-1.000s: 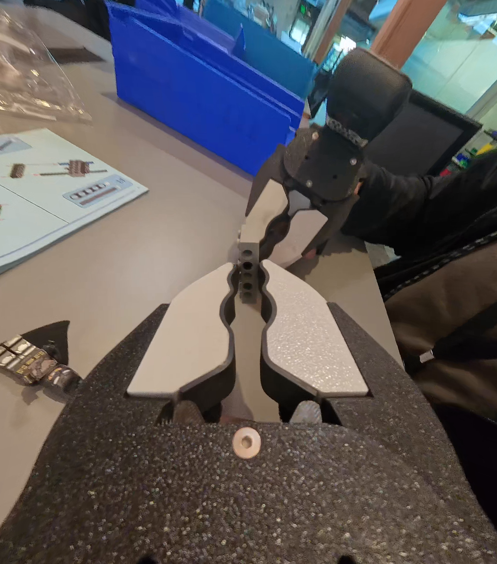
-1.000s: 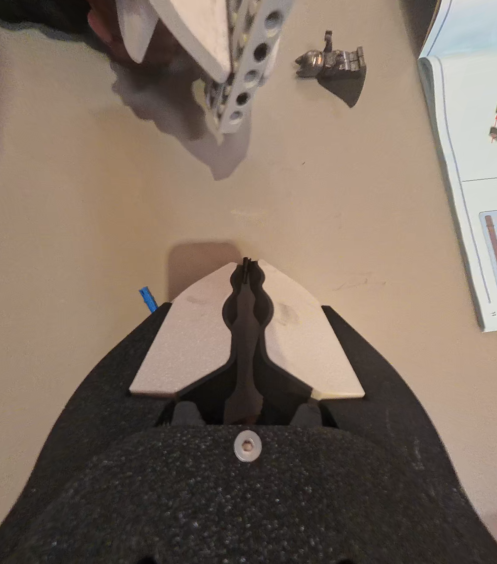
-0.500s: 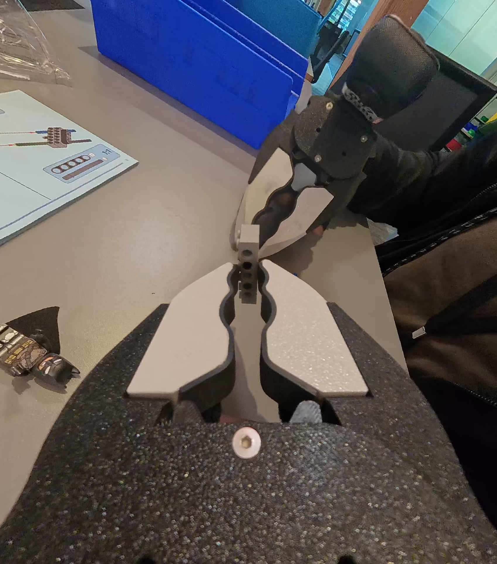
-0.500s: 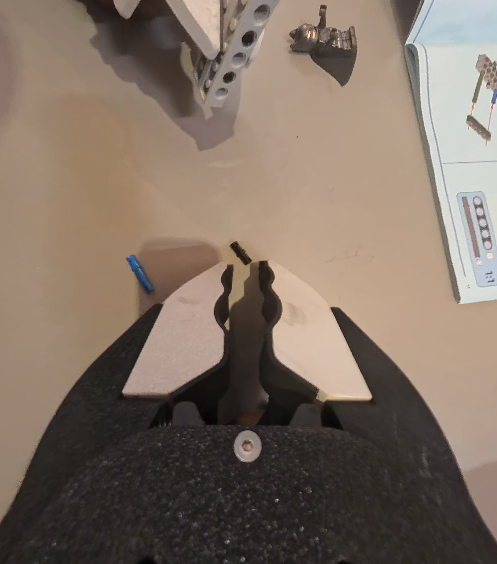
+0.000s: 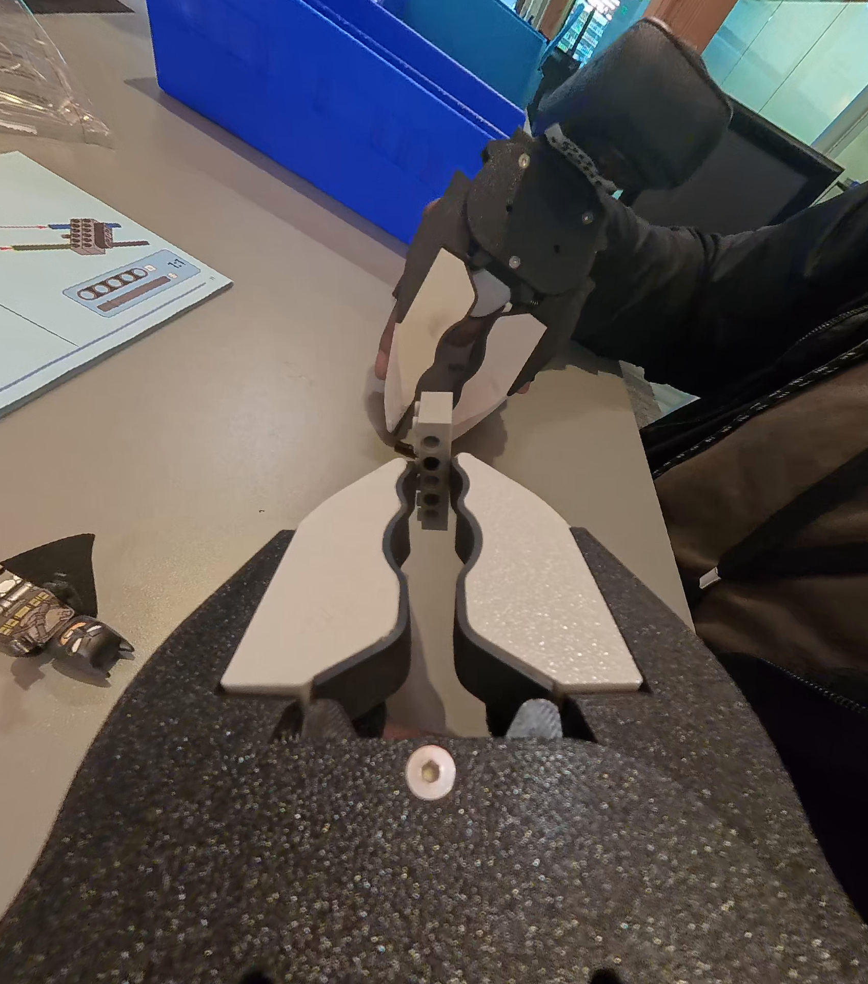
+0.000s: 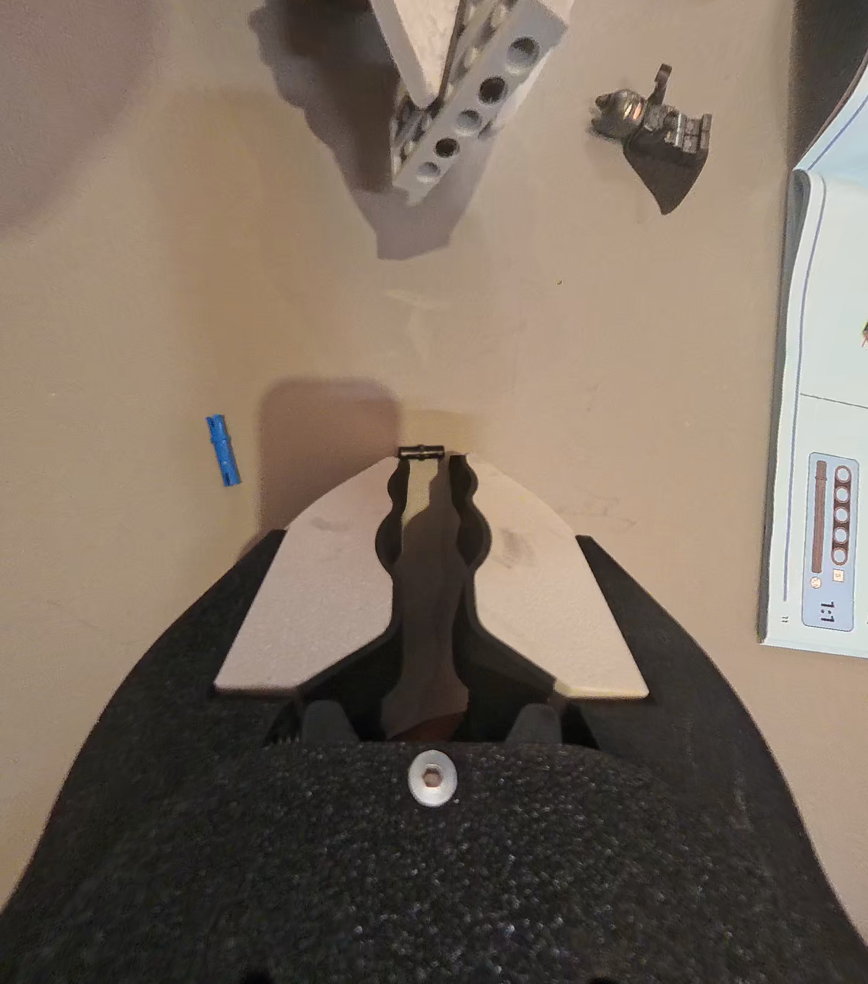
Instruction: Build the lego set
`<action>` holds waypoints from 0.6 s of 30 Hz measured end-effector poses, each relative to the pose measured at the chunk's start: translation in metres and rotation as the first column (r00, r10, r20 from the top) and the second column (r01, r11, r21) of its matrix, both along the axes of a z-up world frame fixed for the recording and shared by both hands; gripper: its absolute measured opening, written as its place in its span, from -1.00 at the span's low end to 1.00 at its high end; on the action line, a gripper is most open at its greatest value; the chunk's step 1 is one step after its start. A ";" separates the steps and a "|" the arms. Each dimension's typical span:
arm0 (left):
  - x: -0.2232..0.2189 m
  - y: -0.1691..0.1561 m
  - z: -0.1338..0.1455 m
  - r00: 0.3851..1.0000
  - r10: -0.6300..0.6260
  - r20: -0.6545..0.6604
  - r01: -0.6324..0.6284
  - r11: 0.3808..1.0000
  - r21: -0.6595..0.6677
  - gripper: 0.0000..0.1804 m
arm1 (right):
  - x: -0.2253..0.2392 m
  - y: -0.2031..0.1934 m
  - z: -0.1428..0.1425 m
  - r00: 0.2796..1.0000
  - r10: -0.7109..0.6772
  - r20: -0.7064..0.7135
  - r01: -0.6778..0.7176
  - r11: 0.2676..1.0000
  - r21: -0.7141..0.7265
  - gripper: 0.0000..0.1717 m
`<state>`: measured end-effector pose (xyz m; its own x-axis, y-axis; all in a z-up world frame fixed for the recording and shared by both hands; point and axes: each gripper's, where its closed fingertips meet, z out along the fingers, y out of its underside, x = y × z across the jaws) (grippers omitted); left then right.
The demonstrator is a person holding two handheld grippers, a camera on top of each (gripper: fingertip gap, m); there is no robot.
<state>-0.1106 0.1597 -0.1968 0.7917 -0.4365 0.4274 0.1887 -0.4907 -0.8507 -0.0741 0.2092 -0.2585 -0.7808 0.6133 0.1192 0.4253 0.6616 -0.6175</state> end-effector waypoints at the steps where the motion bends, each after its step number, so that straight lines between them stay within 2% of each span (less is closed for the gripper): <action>1: 0.000 0.000 0.000 1.000 -0.004 0.002 0.004 1.000 -0.002 -0.87 | 0.000 0.000 0.000 1.000 0.005 -0.011 -0.005 1.000 0.004 -0.81; 5: 0.001 0.000 -0.001 1.000 -0.010 0.003 0.010 1.000 -0.009 -0.87 | 0.002 0.000 0.001 1.000 0.027 -0.015 -0.026 0.999 0.034 -0.78; 18: 0.001 0.000 -0.001 1.000 -0.008 -0.001 0.008 1.000 -0.006 -0.87 | 0.007 -0.011 0.000 0.999 -0.007 0.038 0.008 1.000 -0.015 -0.73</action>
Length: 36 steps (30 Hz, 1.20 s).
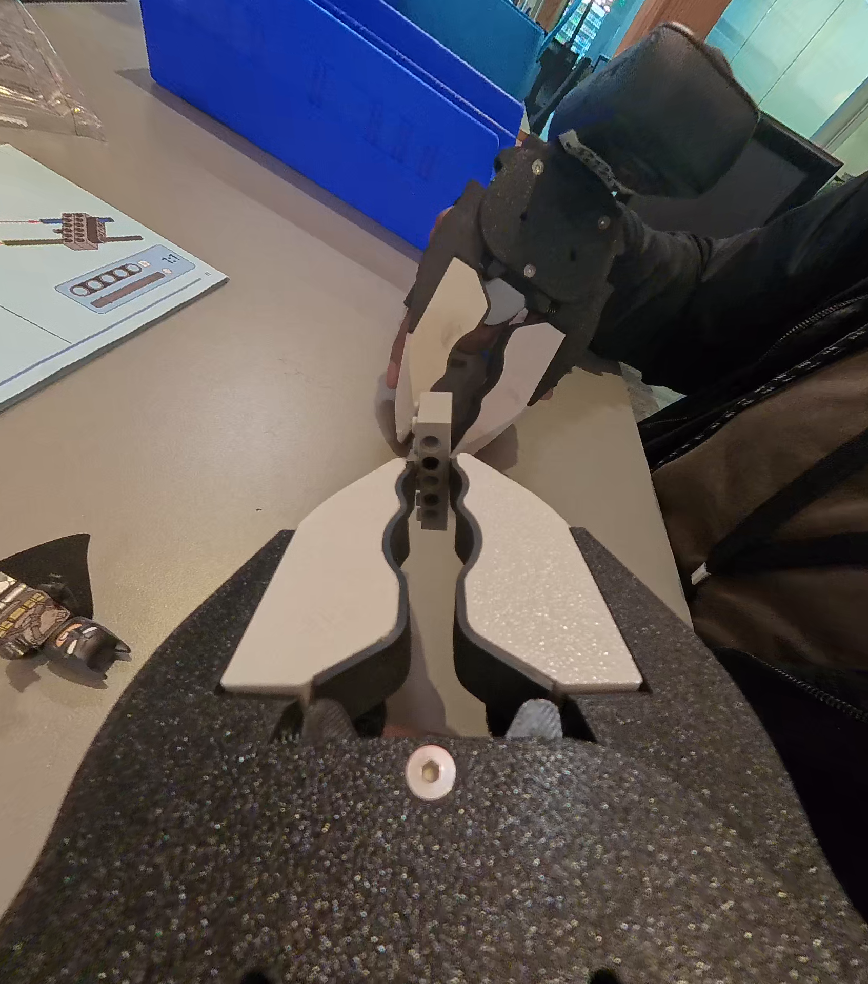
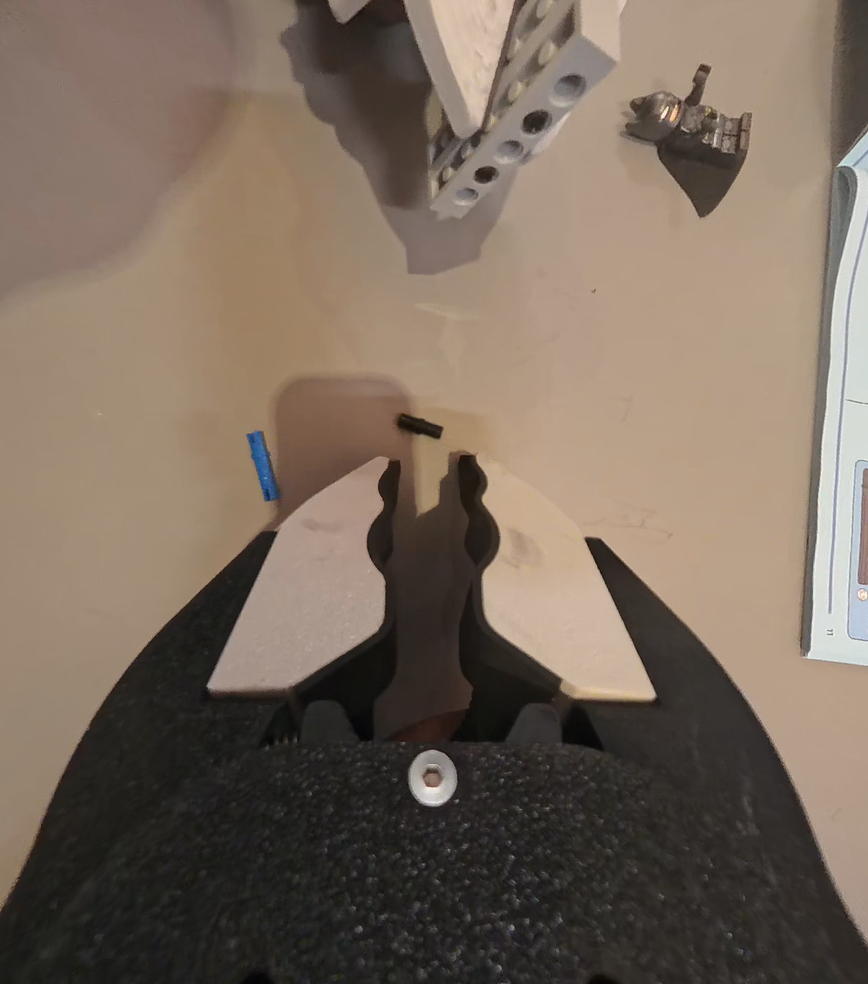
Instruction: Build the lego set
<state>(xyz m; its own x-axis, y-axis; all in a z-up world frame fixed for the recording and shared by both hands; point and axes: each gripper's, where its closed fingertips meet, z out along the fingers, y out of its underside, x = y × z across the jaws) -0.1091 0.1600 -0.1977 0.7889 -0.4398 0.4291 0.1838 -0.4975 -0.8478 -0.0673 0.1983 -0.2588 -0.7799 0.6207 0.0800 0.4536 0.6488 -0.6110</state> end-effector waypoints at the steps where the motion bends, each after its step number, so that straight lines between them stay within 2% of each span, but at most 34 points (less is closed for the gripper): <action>1: 0.000 0.000 0.000 1.000 0.001 -0.002 -0.001 1.000 -0.001 -0.87 | -0.001 0.001 0.000 1.000 -0.007 -0.003 0.008 1.000 0.002 -0.72; 12: 0.000 -0.001 -0.002 1.000 0.001 -0.015 -0.001 1.000 -0.007 -0.87 | -0.018 -0.007 0.005 0.996 0.067 -0.059 -0.066 0.998 0.008 -0.68; 19: -0.002 -0.002 -0.002 1.000 0.008 -0.015 -0.008 1.000 -0.010 -0.87 | -0.020 -0.015 0.001 0.990 0.141 -0.033 -0.141 0.990 -0.010 -0.69; 24: -0.002 -0.002 -0.002 1.000 0.006 -0.018 -0.006 1.000 -0.011 -0.87 | -0.018 -0.018 0.000 0.992 0.124 -0.035 -0.125 0.992 -0.017 -0.78; 29: -0.002 -0.002 -0.002 1.000 0.004 -0.015 -0.004 1.000 -0.012 -0.87 | -0.016 -0.014 0.001 0.992 0.112 -0.063 -0.113 0.993 -0.019 -0.78; 36: -0.003 -0.002 -0.002 1.000 0.008 0.001 -0.008 1.000 -0.016 -0.87 | -0.014 -0.016 0.000 0.989 0.143 -0.039 -0.145 0.988 -0.062 -0.86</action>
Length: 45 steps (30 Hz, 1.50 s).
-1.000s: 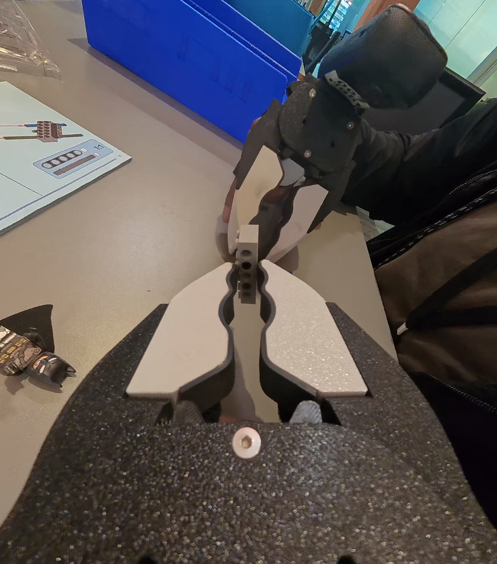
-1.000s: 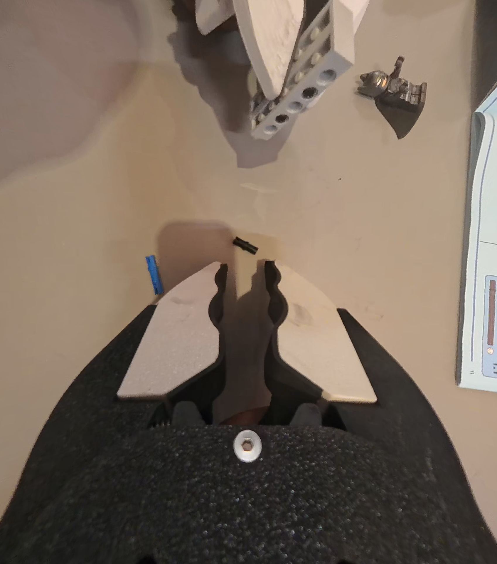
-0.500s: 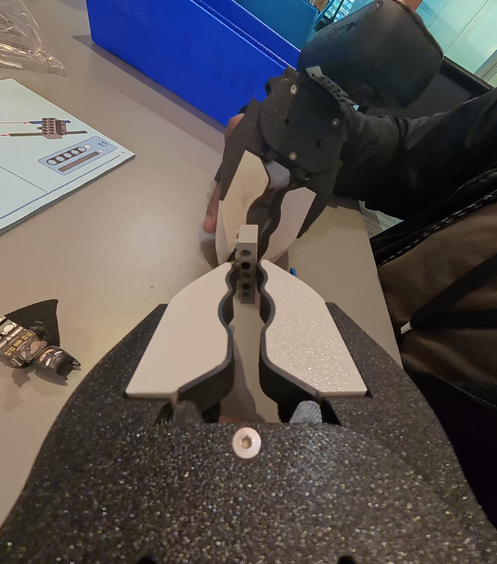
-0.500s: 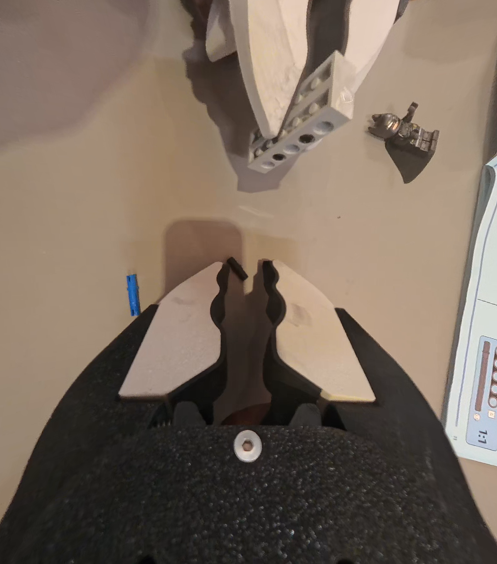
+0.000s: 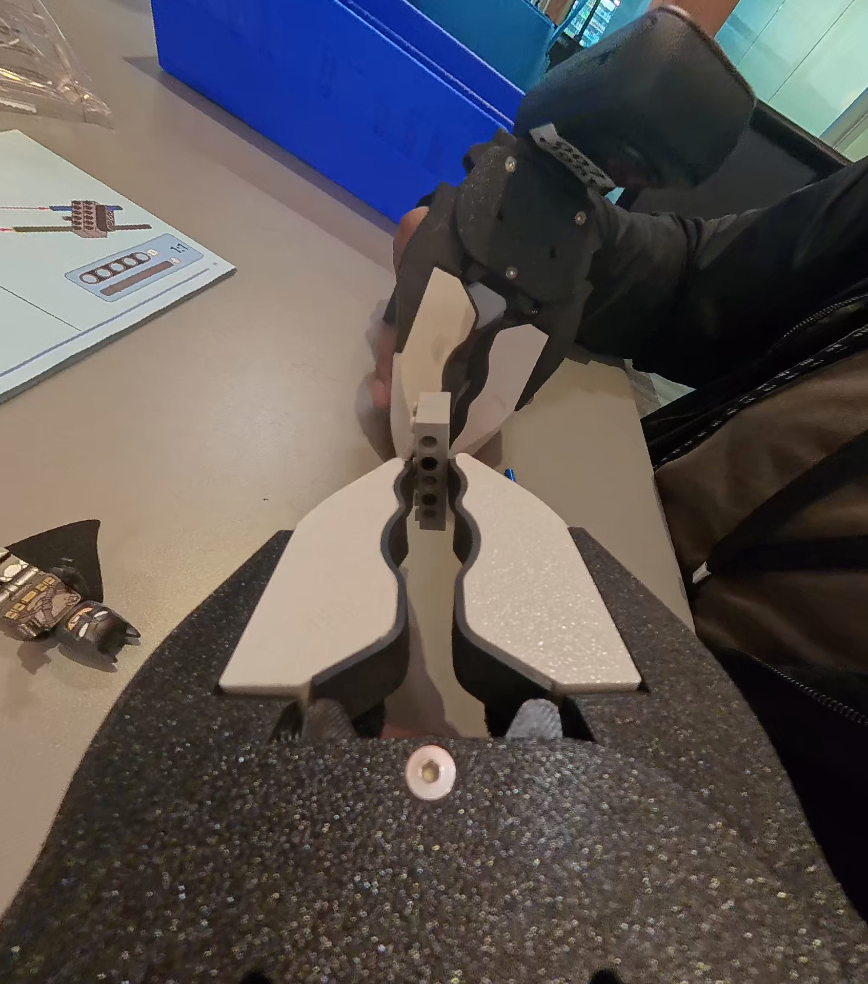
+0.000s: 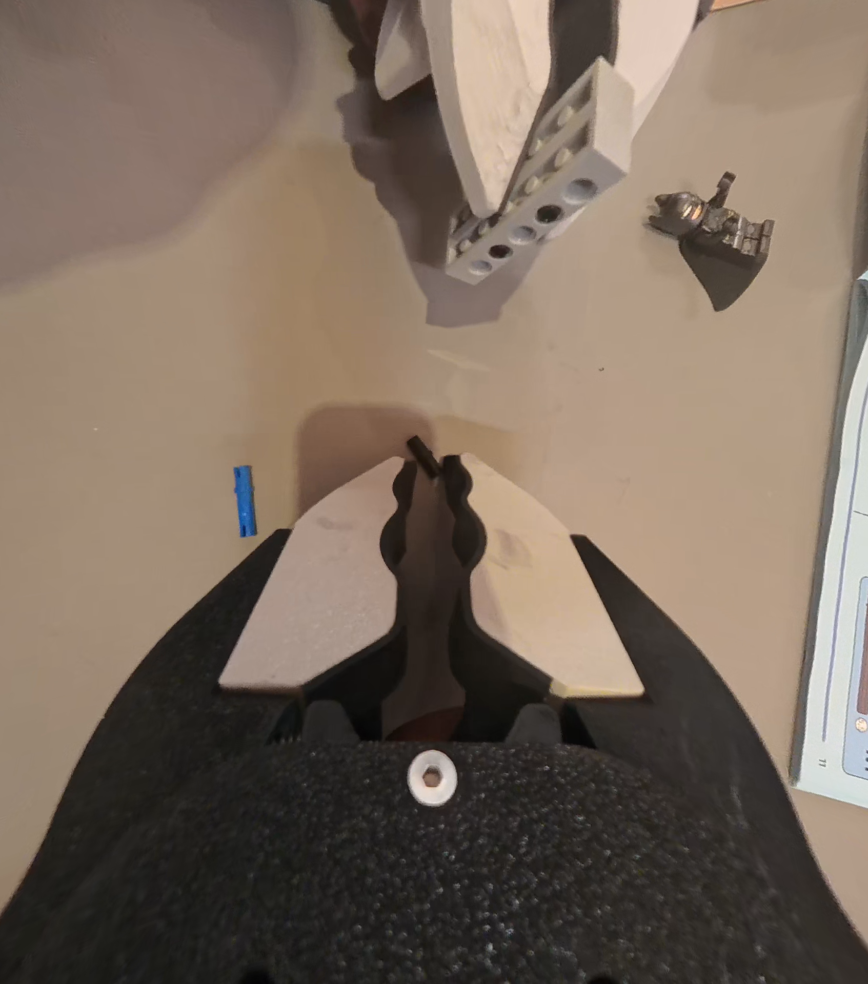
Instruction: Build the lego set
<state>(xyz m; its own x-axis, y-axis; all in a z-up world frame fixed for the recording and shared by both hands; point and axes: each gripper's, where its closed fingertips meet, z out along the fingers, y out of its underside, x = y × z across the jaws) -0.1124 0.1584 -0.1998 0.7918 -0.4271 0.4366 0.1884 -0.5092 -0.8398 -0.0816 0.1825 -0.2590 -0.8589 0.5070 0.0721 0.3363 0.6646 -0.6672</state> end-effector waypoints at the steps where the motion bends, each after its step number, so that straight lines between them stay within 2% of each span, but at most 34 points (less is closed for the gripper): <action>1: 0.000 0.000 0.000 1.000 0.001 0.001 -0.001 1.000 0.001 -0.87 | 0.001 -0.001 0.000 1.000 0.003 -0.004 -0.003 1.000 0.005 -0.88; 5: 0.000 0.000 0.000 1.000 0.000 0.002 0.000 1.000 0.002 -0.87 | 0.002 -0.002 0.000 1.000 -0.004 -0.015 0.005 1.000 0.026 -0.93; 29: 0.000 -0.001 -0.001 1.000 -0.003 -0.006 0.003 1.000 -0.003 -0.87 | 0.001 -0.005 0.000 1.000 -0.017 0.007 0.017 1.000 -0.013 -0.87; 40: 0.001 -0.001 -0.001 1.000 -0.002 -0.010 0.002 1.000 -0.003 -0.87 | 0.000 -0.005 0.000 1.000 -0.029 -0.006 0.029 1.000 -0.007 -0.94; 45: -0.001 0.000 0.001 1.000 0.016 -0.025 -0.015 1.000 0.017 -0.88 | -0.007 -0.002 0.009 0.993 -0.065 -0.100 0.065 0.998 0.001 -0.96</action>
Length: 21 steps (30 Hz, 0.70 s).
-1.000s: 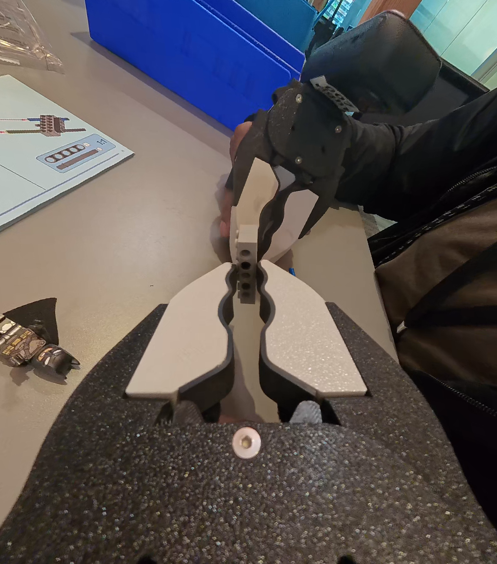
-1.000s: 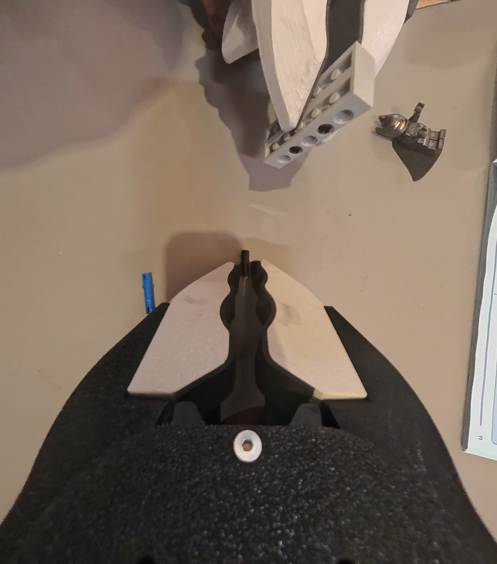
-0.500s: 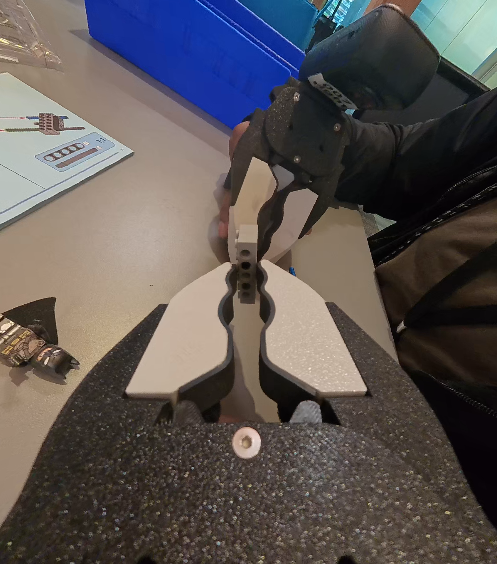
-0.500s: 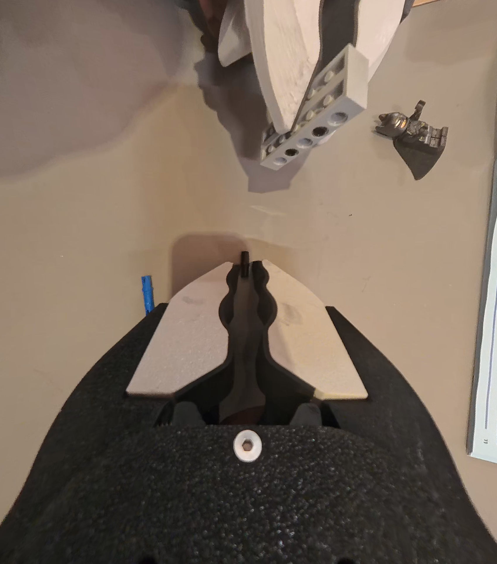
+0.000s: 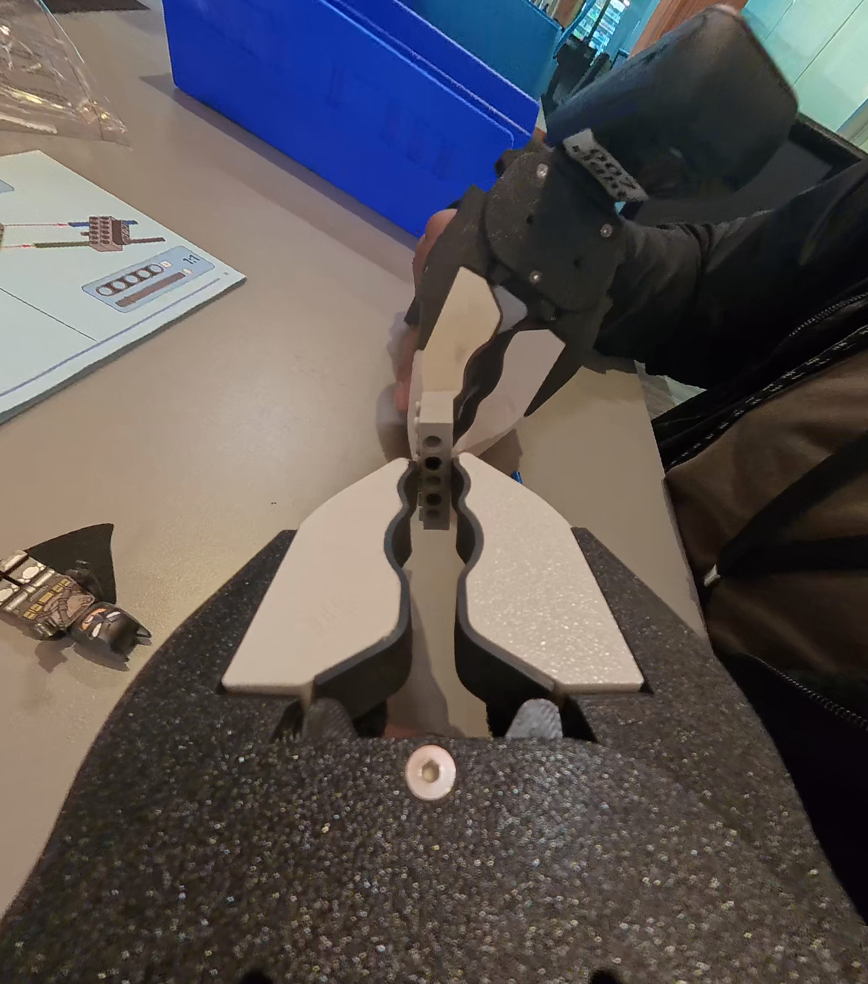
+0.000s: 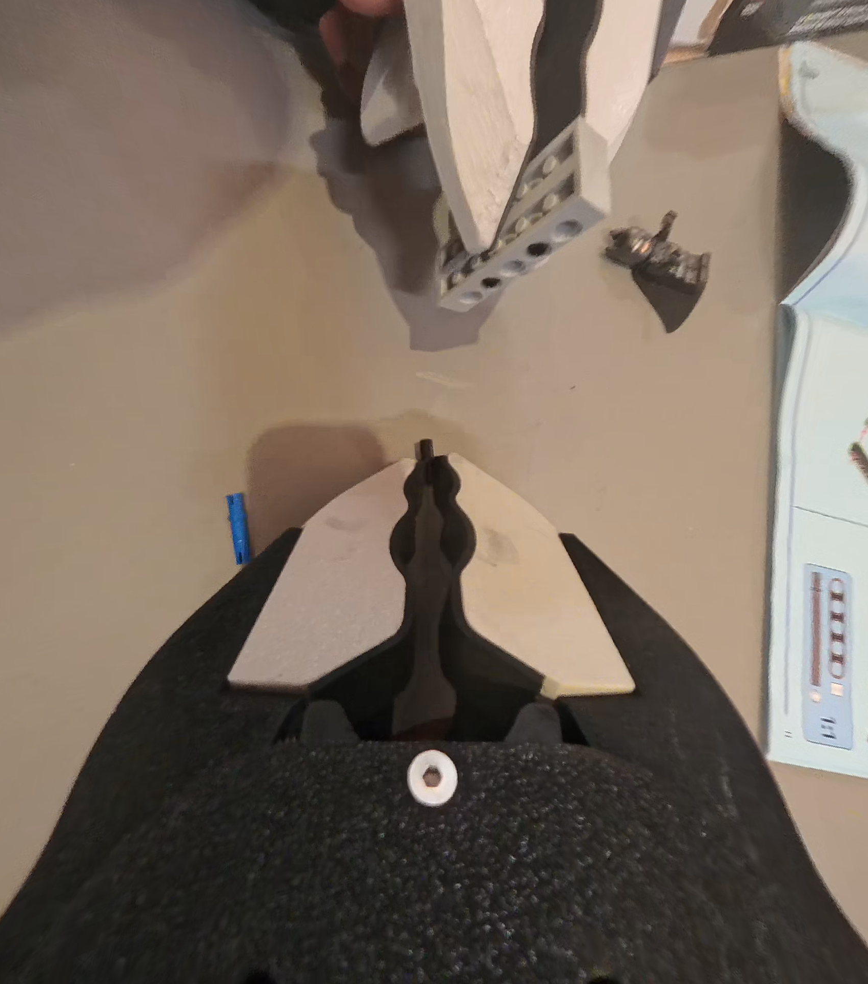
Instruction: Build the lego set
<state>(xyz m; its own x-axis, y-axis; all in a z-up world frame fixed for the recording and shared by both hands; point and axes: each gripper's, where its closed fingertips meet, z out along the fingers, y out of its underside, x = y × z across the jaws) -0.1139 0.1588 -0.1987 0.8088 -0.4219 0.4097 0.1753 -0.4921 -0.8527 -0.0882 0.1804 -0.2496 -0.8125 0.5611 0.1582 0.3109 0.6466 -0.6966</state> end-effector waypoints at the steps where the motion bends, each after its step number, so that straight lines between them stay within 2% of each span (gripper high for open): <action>1: -0.001 0.000 0.001 1.000 0.004 0.000 -0.004 1.000 0.008 -0.88 | -0.002 0.001 0.006 0.999 -0.013 -0.036 0.013 1.000 -0.007 -0.96; 6: -0.002 0.006 0.008 0.997 0.026 0.072 -0.028 0.999 0.037 -0.87 | -0.015 0.011 0.034 0.943 -0.068 -0.327 0.098 0.992 0.076 -0.96; 12: 0.004 0.013 0.020 0.979 0.007 0.202 -0.025 0.996 0.085 -0.88 | -0.018 0.010 0.058 0.755 0.030 -0.655 0.190 0.946 0.262 -0.96; 17: 0.012 0.017 0.021 0.978 -0.018 0.209 -0.002 0.996 0.094 -0.88 | -0.014 0.003 0.073 0.640 0.086 -0.763 0.226 0.929 0.294 -0.97; 21: 0.015 0.017 0.021 0.979 -0.025 0.201 0.006 0.996 0.094 -0.88 | -0.013 0.004 0.077 0.601 0.106 -0.792 0.251 0.916 0.313 -0.97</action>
<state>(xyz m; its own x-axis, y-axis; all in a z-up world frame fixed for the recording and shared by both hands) -0.0992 0.1759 -0.1782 0.7068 -0.4772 0.5221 0.3414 -0.4163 -0.8427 -0.1010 0.1839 -0.1722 -0.2272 0.3666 0.9022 -0.1799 0.8947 -0.4089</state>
